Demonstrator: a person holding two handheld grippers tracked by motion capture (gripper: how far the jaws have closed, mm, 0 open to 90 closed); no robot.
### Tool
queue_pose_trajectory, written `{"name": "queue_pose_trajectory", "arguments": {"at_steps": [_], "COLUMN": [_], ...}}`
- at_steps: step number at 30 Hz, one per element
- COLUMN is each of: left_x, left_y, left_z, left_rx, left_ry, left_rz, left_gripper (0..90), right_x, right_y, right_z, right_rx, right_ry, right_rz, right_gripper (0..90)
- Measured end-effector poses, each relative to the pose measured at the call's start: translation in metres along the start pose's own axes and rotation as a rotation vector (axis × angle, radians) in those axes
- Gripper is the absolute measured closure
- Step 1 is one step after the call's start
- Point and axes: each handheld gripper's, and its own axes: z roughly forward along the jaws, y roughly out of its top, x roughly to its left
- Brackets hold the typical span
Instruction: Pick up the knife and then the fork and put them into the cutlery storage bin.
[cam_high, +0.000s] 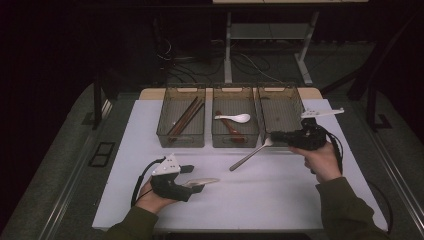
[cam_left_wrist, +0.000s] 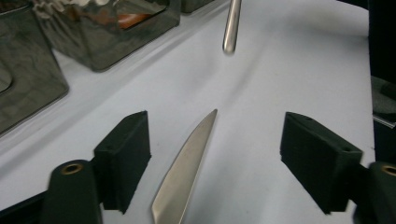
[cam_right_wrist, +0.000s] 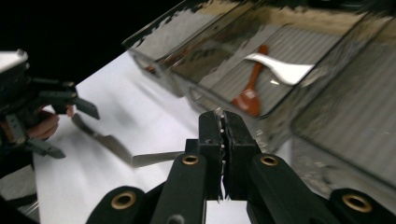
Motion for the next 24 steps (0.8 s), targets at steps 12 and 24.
{"name": "queue_pose_trajectory", "arguments": {"at_steps": [12, 24], "left_x": [0.005, 0.003], "left_y": [-0.010, -0.011], "left_z": [-0.006, -0.002], "left_rx": [0.005, 0.043], "left_ry": [0.033, 0.026], "left_rz": [-0.052, -0.041], "left_gripper": [0.0, 0.0], "right_x": [-0.021, -0.060], "right_y": [0.039, 0.056], "right_z": [-0.035, -0.077], "right_rx": [-0.035, -0.099], "right_ry": [-0.076, -0.211], "right_rz": [0.006, 0.058], "right_gripper": [87.3, 87.3]}}
